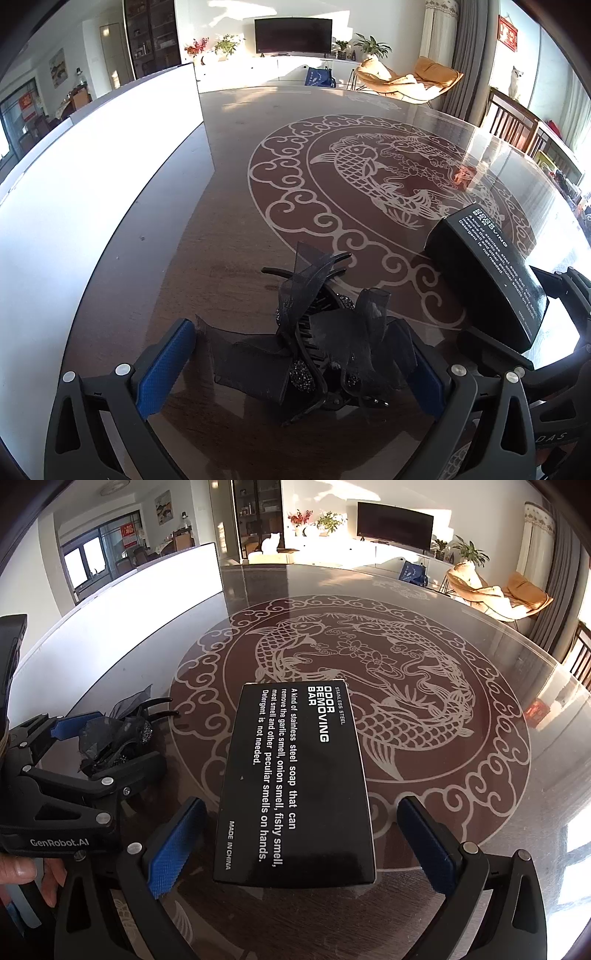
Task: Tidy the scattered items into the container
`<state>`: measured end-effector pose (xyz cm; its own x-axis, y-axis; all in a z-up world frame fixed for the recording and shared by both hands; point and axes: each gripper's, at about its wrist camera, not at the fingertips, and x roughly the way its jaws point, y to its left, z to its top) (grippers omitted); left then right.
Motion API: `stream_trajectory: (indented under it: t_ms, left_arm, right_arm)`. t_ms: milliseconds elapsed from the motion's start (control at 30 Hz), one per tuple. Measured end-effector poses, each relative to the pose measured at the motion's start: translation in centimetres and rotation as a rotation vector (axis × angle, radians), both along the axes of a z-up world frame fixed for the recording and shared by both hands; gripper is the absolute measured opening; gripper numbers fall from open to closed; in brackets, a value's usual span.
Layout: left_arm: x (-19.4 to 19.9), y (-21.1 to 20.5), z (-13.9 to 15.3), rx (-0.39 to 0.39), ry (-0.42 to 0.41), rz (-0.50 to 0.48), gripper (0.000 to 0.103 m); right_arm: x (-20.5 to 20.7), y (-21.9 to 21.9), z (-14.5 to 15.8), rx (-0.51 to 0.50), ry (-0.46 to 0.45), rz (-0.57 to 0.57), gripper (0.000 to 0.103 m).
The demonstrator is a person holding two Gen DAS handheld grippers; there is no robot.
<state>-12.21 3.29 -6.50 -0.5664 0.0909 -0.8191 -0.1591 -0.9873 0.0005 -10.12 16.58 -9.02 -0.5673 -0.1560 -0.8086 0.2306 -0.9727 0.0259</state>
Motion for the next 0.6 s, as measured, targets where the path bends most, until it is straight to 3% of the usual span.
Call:
stream_trajectory:
  t_ms: [267,333,367,400,433,600]
  left_arm:
    - [-0.1,0.0,0.2,-0.005,-0.007,-0.037,0.103]
    - [-0.1,0.1,0.2,-0.005,-0.011,-0.042,0.103]
    - [0.0,0.1,0.4,-0.002,0.002,-0.041,0.094]
    - [0.3,0.0,0.7,0.007,0.032,-0.039,0.055]
    - [0.5,-0.1,1.0,0.016,0.046,-0.036,0.041]
    - [1.5,-1.9,2.0,0.191,-0.001,-0.023,0.04]
  right_arm:
    - [-0.6,-0.4,-0.1,0.035,-0.015,0.054,0.103]
    - [-0.8,0.0,0.1,0.024,-0.013,0.06,0.098]
    - [-0.7,0.3,0.5,0.009,-0.001,0.062,0.072]
    - [-0.6,0.7,0.9,-0.011,-0.001,0.066,0.059]
    - [-0.6,1.0,1.2,-0.029,-0.014,0.063,0.059]
    - [2.1,3.0,3.4,-0.106,0.02,0.017,0.059]
